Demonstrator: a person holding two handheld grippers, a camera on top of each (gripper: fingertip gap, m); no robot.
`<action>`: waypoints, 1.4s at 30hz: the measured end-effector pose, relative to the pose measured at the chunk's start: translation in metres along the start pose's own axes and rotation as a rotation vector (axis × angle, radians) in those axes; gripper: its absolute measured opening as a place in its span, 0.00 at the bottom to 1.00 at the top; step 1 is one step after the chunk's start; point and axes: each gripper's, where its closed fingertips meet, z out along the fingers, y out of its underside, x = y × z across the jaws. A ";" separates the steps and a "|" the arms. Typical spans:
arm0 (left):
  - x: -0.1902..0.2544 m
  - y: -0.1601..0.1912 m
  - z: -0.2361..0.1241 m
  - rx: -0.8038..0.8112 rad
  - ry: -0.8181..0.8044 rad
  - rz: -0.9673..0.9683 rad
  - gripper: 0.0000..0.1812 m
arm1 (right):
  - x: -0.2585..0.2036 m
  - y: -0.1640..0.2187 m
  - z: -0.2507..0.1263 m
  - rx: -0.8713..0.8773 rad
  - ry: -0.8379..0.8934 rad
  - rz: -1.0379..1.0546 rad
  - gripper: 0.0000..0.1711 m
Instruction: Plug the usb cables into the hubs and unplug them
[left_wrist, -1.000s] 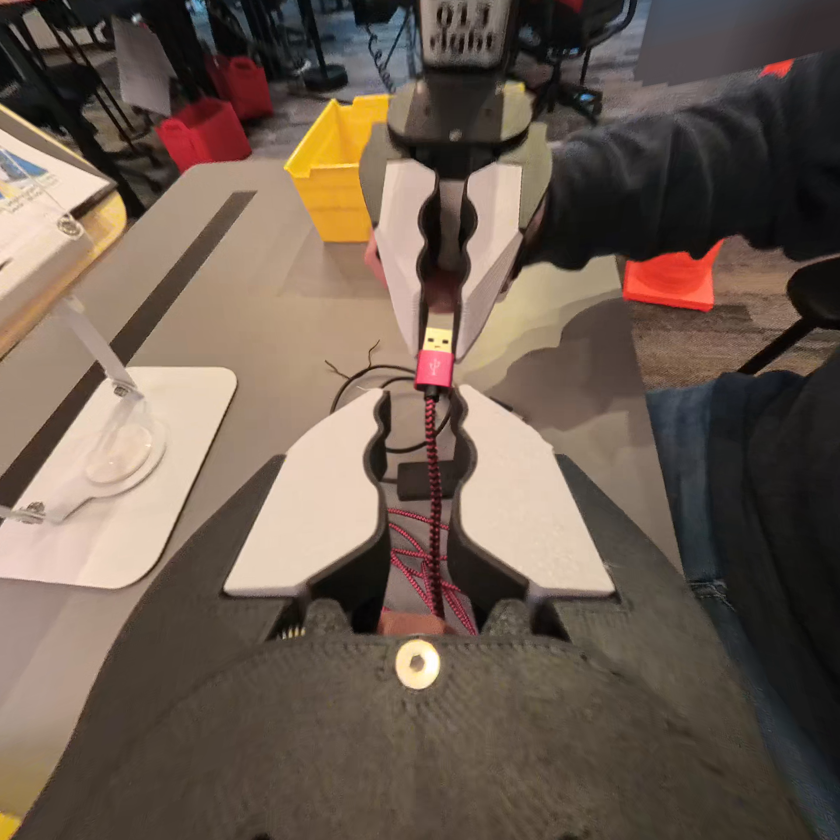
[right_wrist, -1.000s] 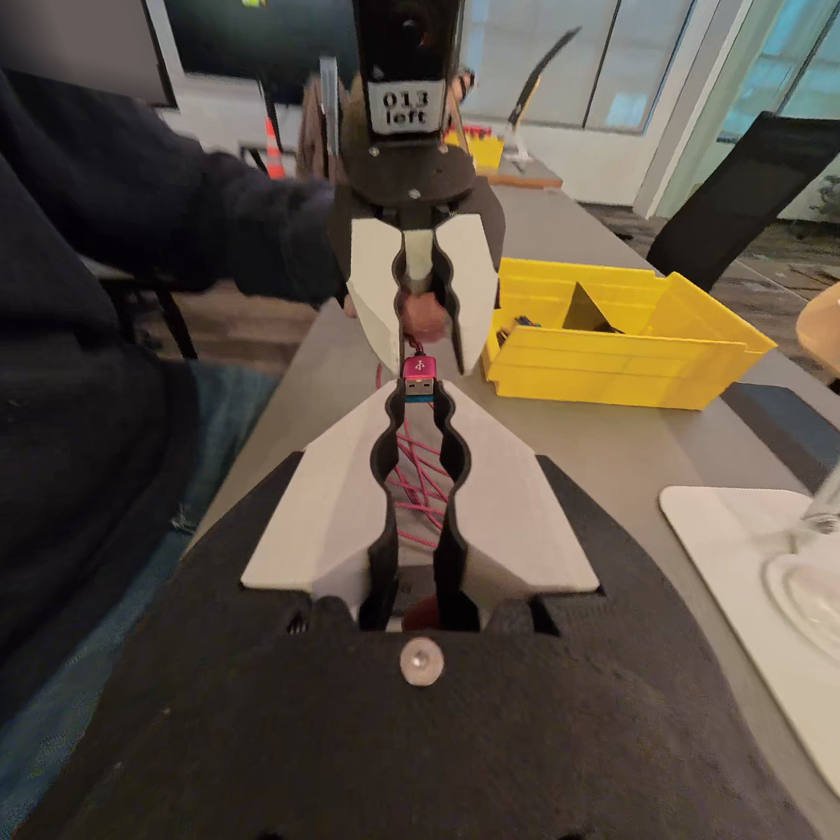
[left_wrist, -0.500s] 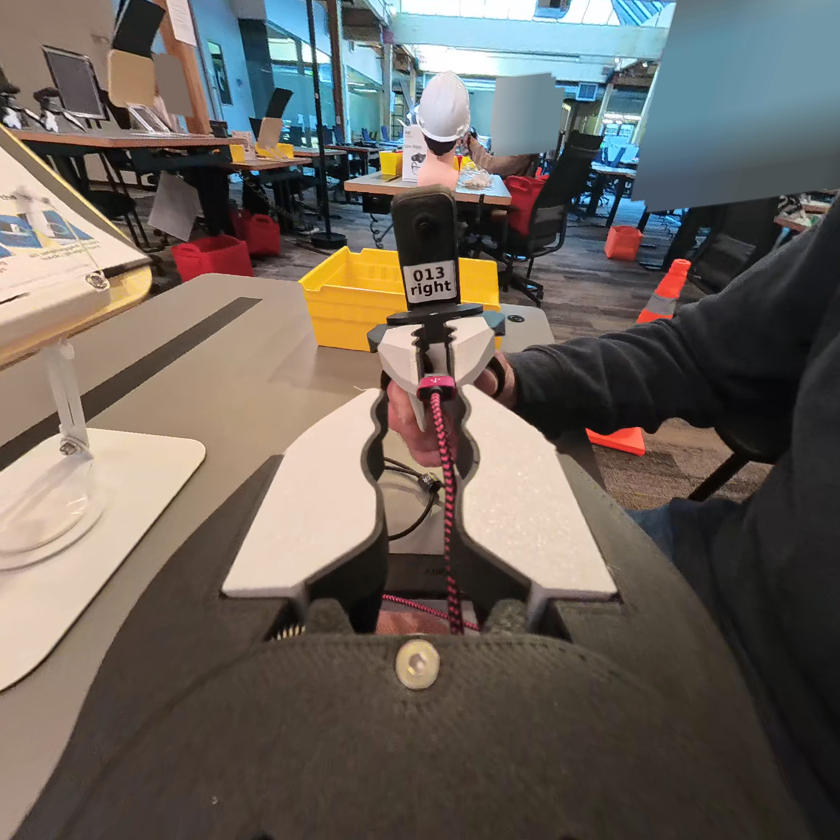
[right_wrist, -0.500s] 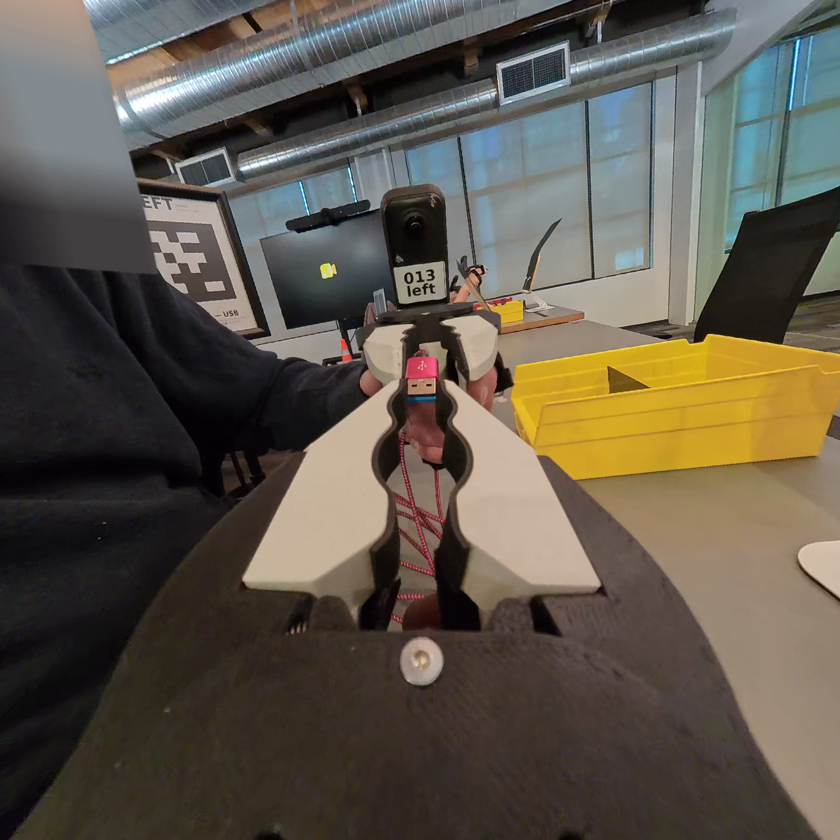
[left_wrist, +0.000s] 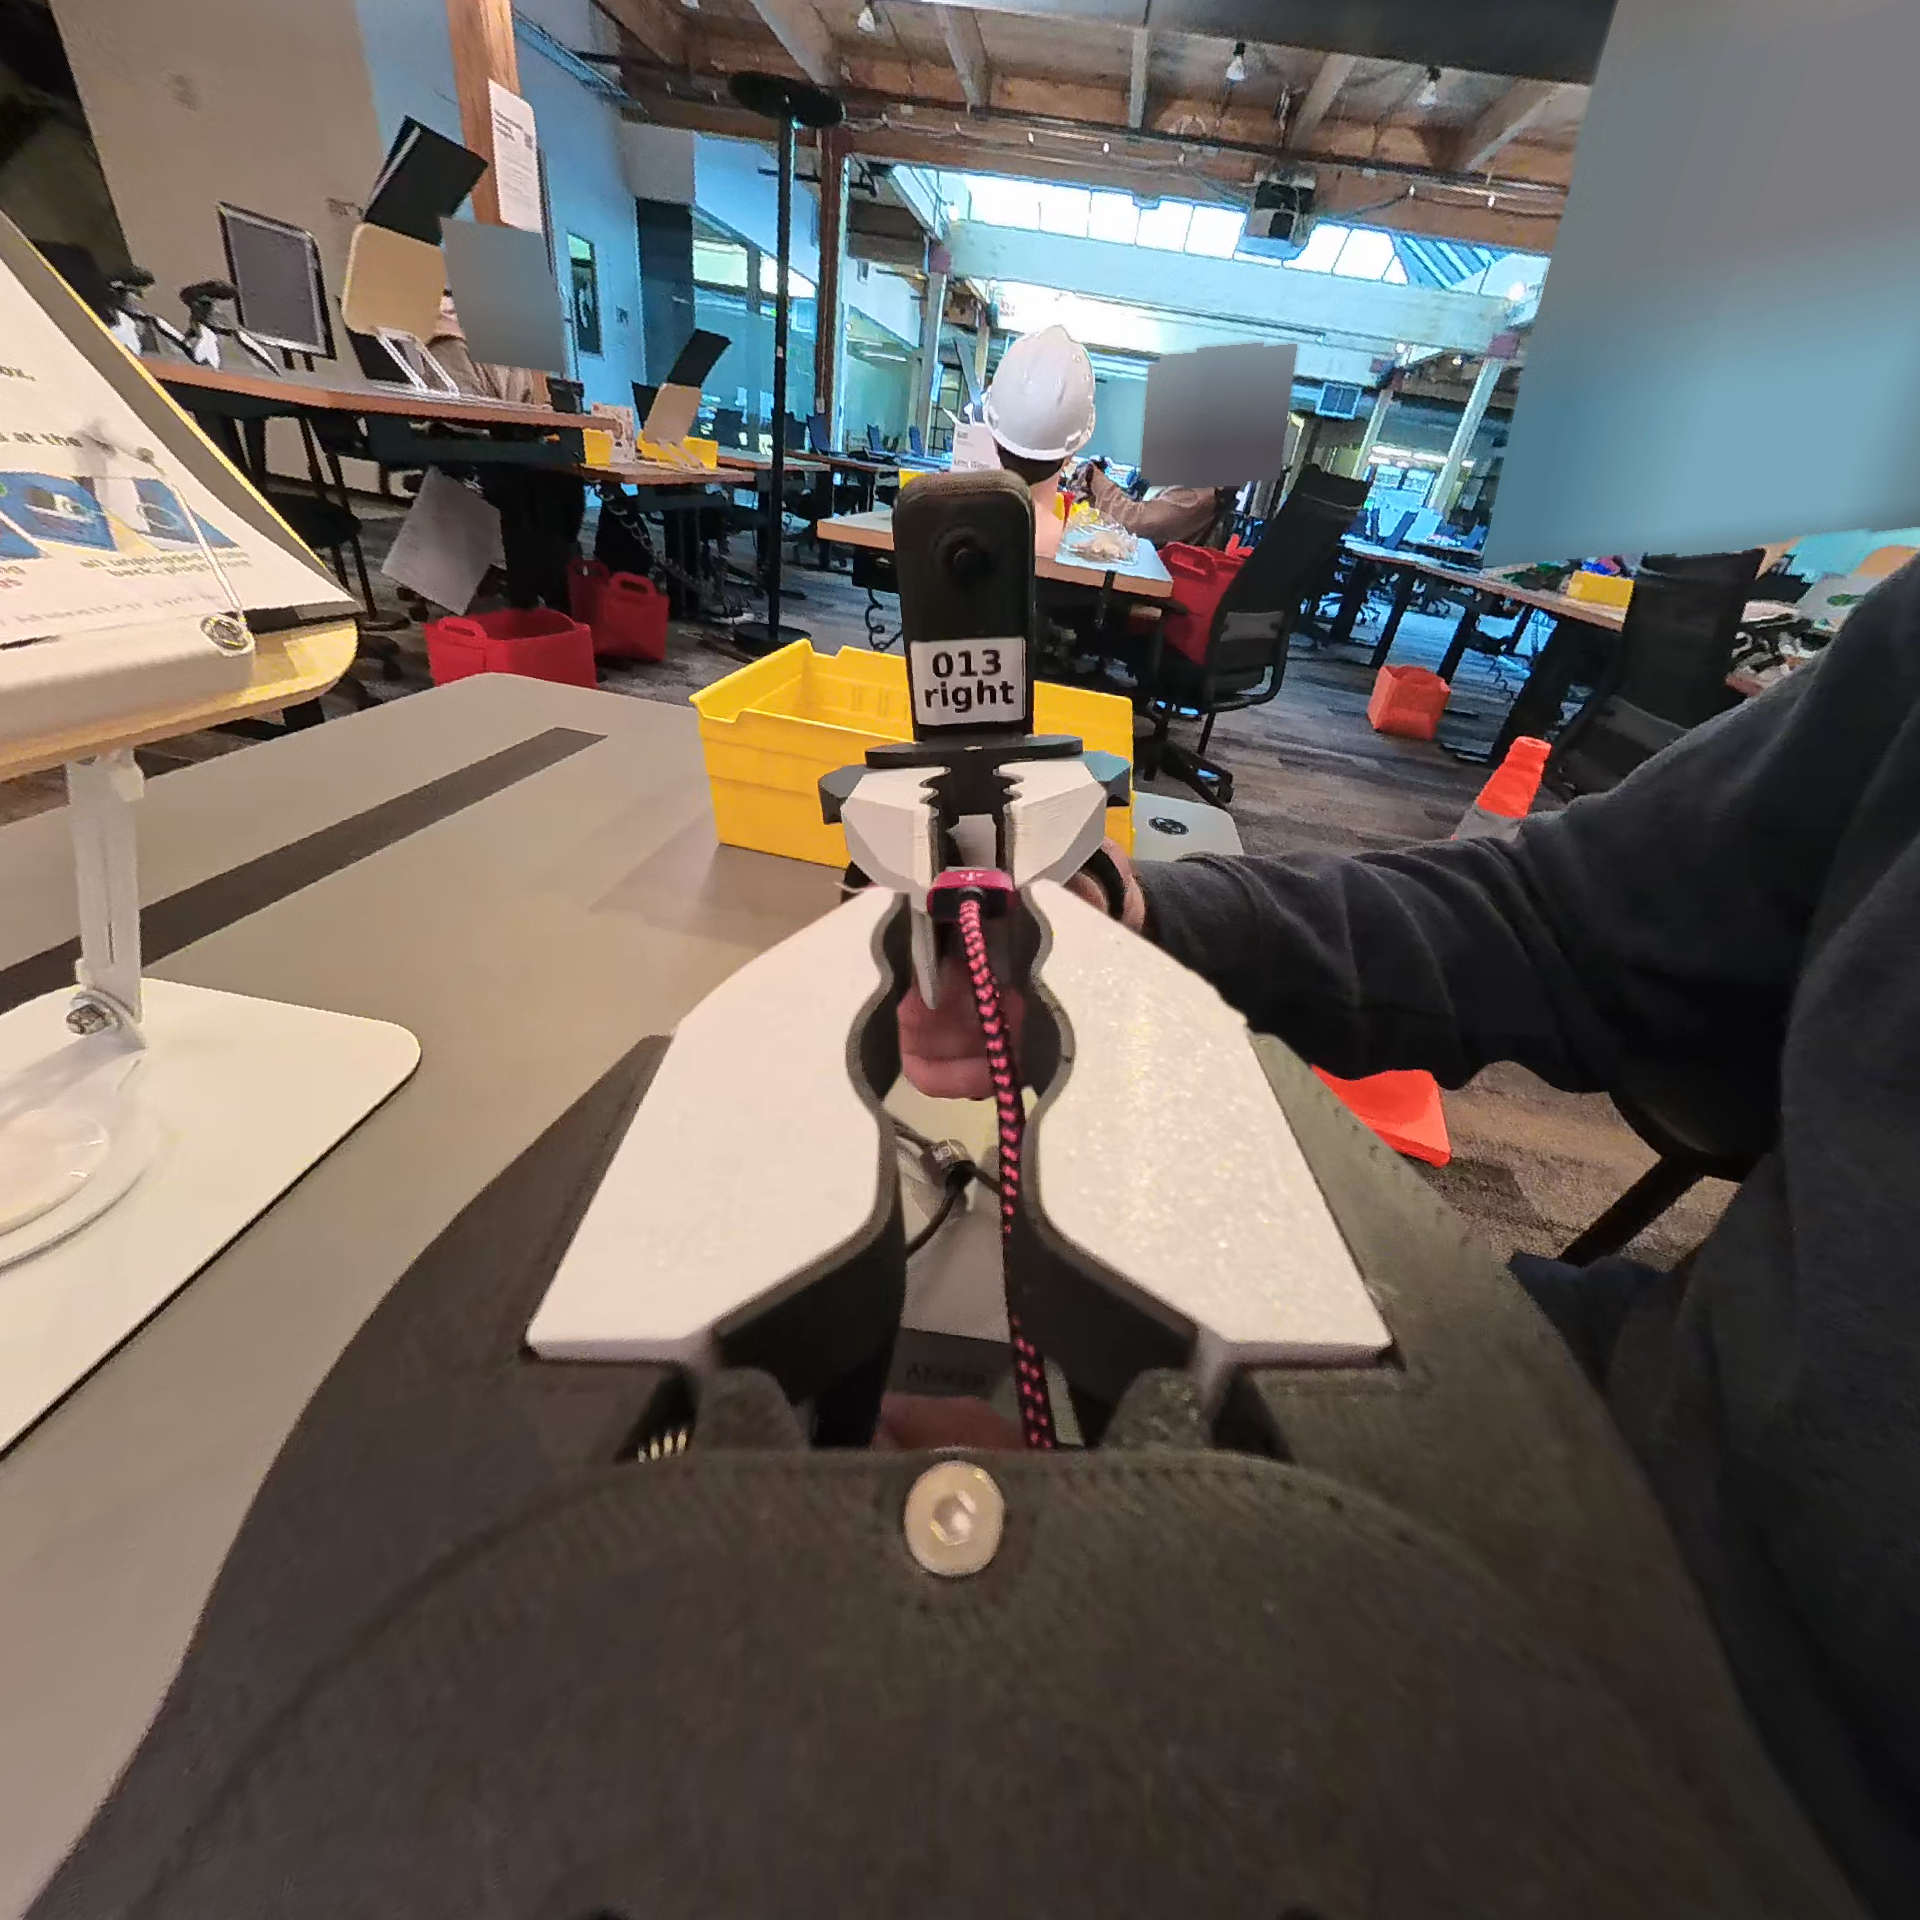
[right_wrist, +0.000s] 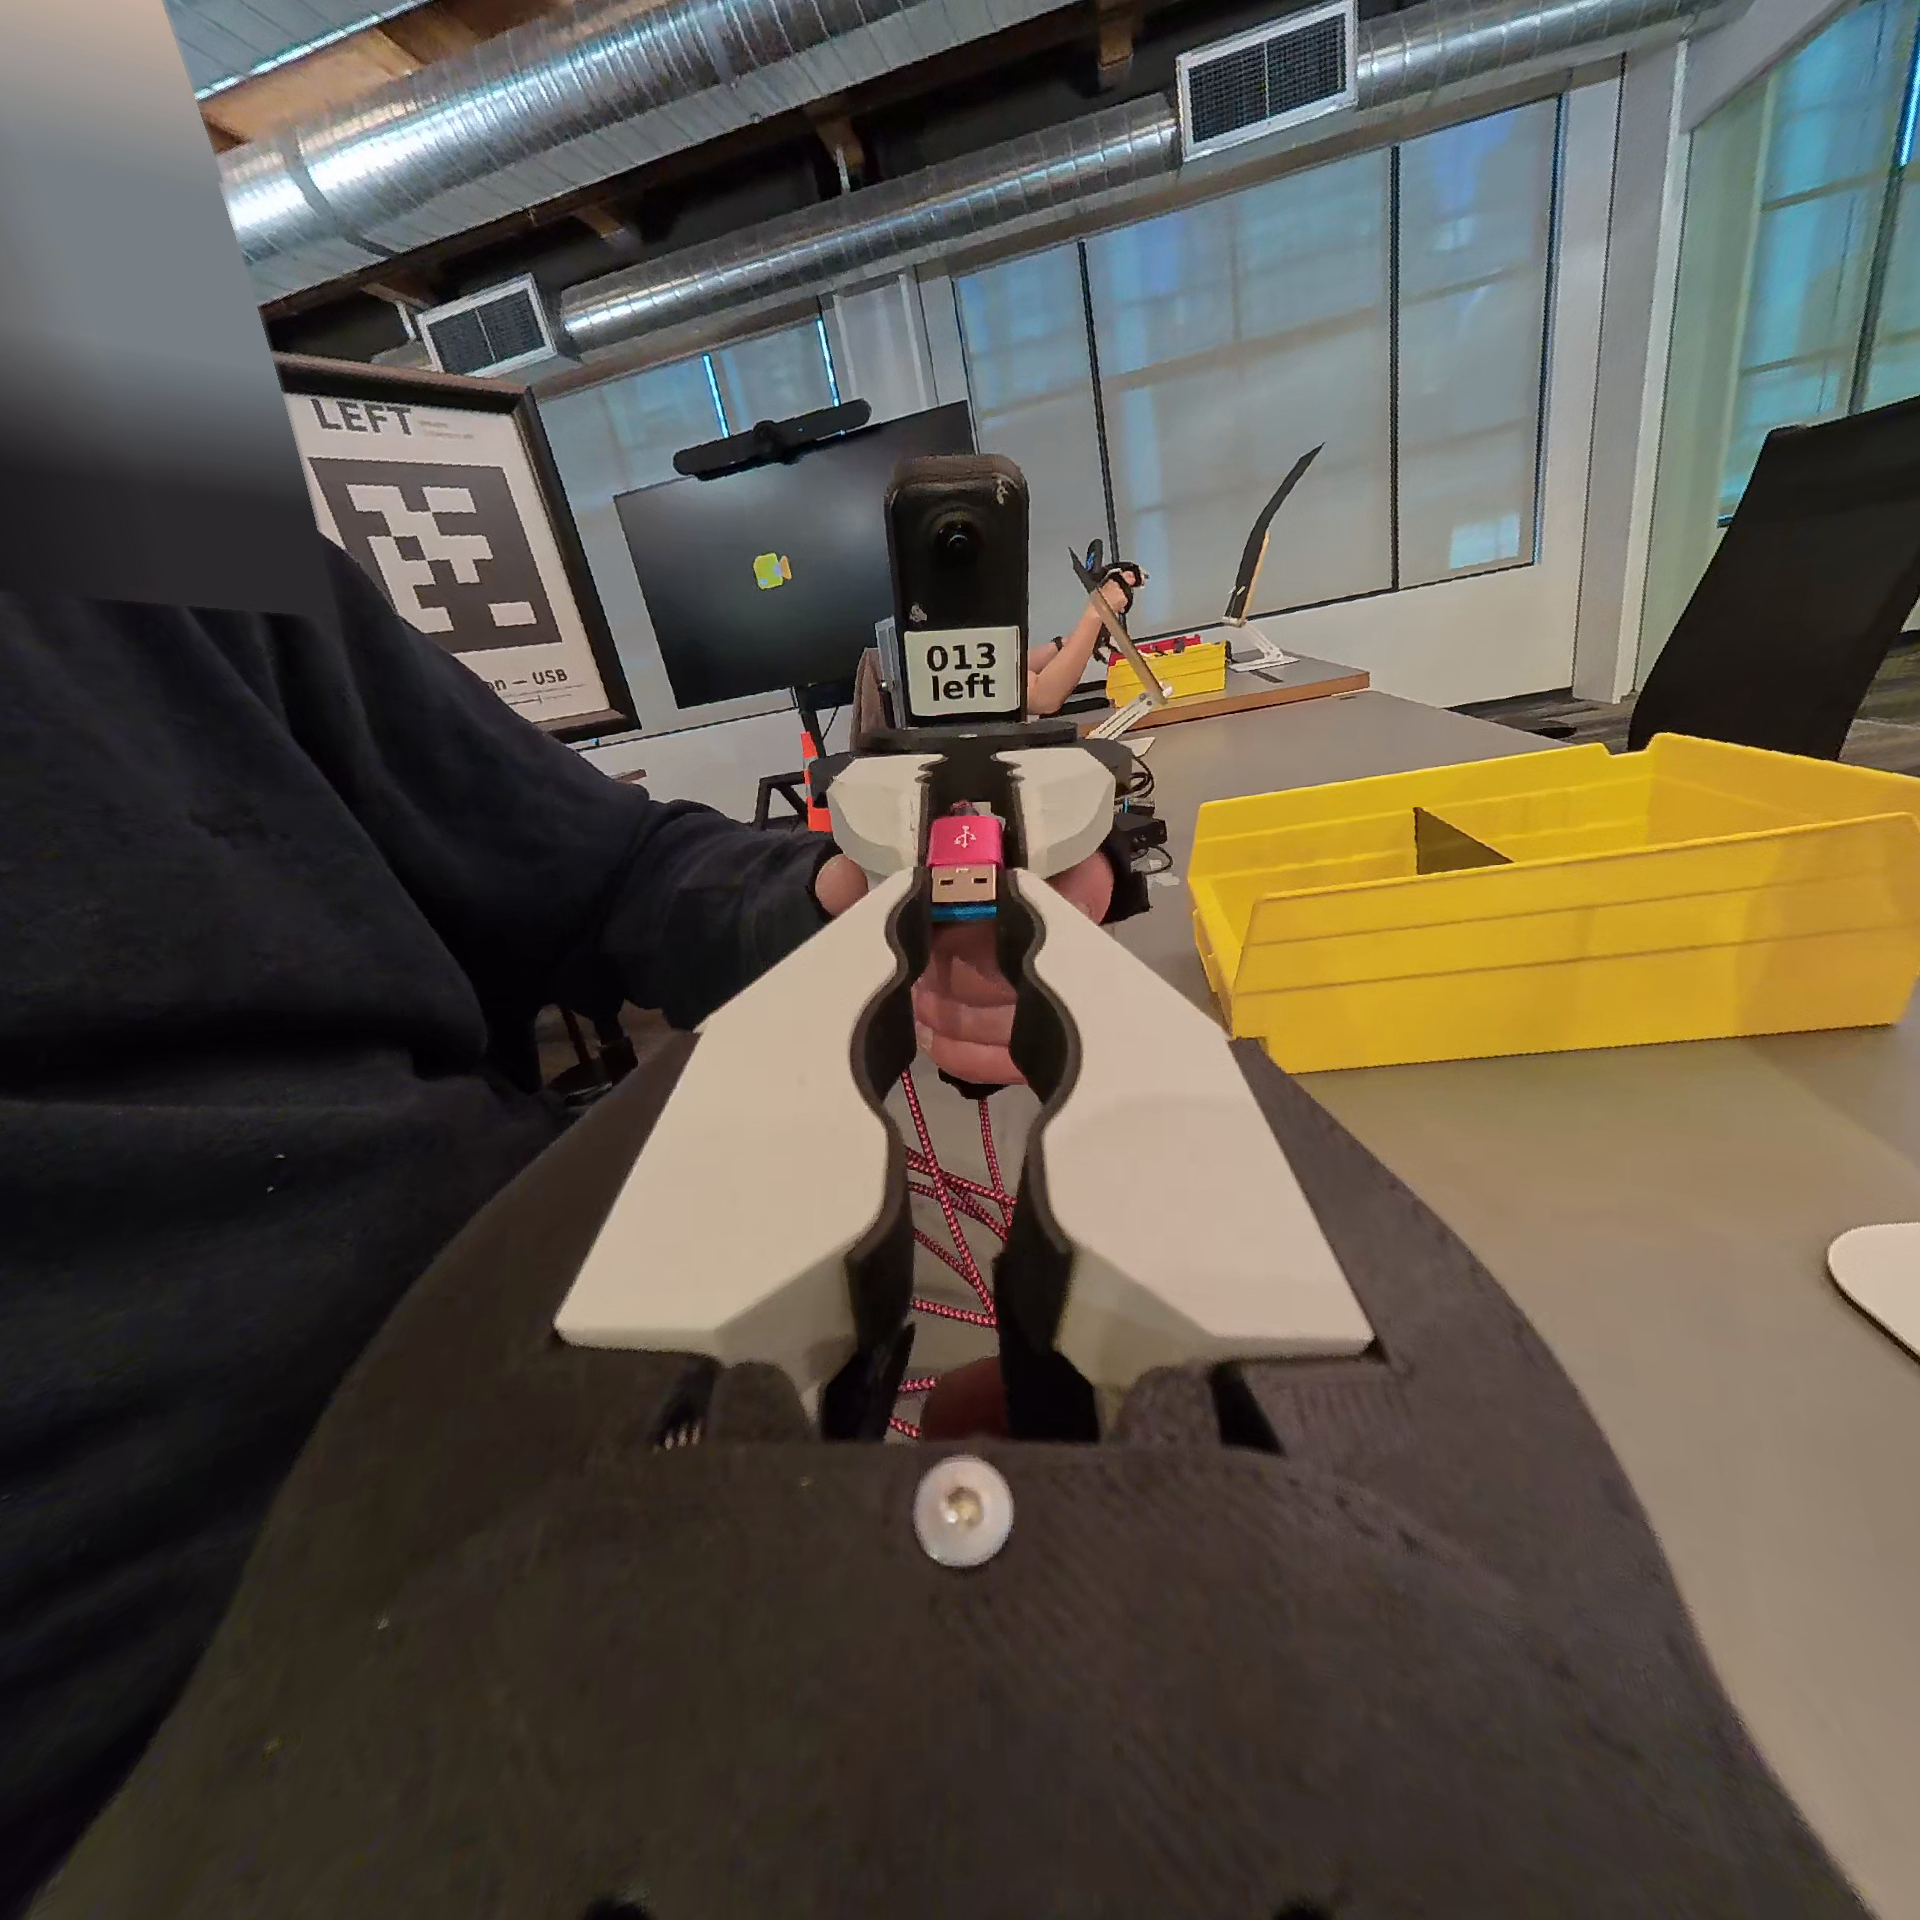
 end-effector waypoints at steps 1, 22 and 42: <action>0.000 0.001 0.000 -0.005 -0.001 0.000 0.10 | 0.000 0.001 0.000 -0.006 -0.001 -0.001 0.06; -0.001 0.003 0.005 -0.019 -0.013 -0.047 0.08 | 0.002 0.003 -0.002 0.011 0.015 0.002 0.06; -0.015 -0.009 -0.015 0.023 -0.022 -0.125 0.08 | 0.009 0.016 -0.016 -0.171 0.138 -0.095 0.22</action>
